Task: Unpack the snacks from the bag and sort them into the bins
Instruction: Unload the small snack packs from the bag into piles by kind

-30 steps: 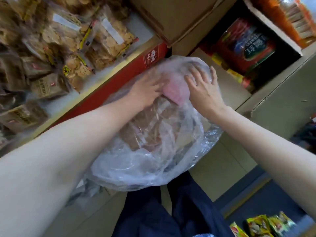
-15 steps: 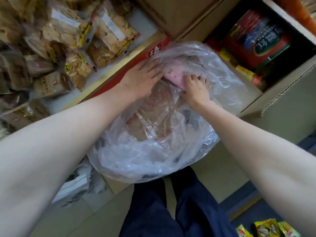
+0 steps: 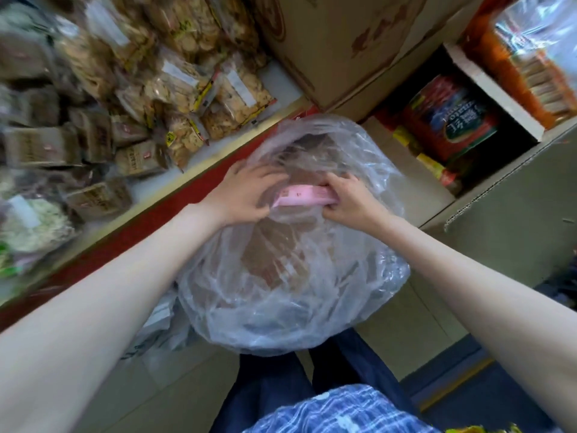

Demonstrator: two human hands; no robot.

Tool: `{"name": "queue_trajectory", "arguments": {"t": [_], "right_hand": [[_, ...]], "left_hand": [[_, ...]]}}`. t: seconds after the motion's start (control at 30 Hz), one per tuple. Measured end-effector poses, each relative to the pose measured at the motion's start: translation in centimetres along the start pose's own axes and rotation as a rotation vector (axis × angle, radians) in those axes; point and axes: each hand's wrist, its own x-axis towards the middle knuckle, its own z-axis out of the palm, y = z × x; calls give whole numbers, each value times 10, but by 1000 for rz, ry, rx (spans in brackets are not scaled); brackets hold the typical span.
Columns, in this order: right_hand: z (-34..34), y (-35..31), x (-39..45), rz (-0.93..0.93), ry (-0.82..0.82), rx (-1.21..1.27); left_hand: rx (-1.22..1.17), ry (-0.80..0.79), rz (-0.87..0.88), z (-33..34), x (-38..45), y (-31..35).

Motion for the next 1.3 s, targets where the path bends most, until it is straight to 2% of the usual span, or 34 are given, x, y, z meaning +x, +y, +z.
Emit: {"name": "queue_trajectory", "arguments": {"t": [0.13, 0.2, 0.27, 0.33, 0.37, 0.43, 0.5, 0.57, 0.63, 0.73, 0.83, 0.97, 1.07, 1.13, 1.23, 1.3], "right_hand": [[-36, -30, 17, -168, 92, 84], [-47, -40, 20, -266, 169, 75], [-49, -44, 17, -311, 252, 91], [-47, -45, 13, -289, 365, 112], [-46, -46, 11, -272, 399, 124], [-42, -50, 12, -261, 348, 95], [-33, -51, 15, -236, 117, -5], [-19, -50, 20, -167, -133, -101], [-3, -49, 27, -102, -276, -164], [31, -41, 37, -47, -355, -274], [61, -34, 38, 54, -316, -398], [80, -37, 38, 34, -236, -506], [74, -39, 31, 23, -75, -518], [61, -43, 29, 19, -16, -372], [30, -53, 28, -109, -70, 0], [8, -62, 32, -189, 88, 82]], "left_hand": [[-74, 169, -72, -14, -28, -3], [-1, 380, -59, -24, -38, -2], [36, 601, -142, -33, -50, -4], [0, 655, -211, -41, -61, -4], [-32, 632, -214, -41, -65, -4], [-22, 440, -211, -36, -68, 3], [46, 193, -240, -21, -63, 12], [128, 16, -303, -3, -57, 15], [164, -84, -354, 12, -57, 8], [192, -158, -359, 26, -71, -1], [176, -155, -357, 38, -90, -5], [167, -242, -362, 56, -105, -14], [114, -304, -381, 60, -103, -20], [61, -298, -398, 58, -98, -23], [-45, -231, -438, 43, -92, -24], [-166, -186, -474, 30, -90, -27]]}}
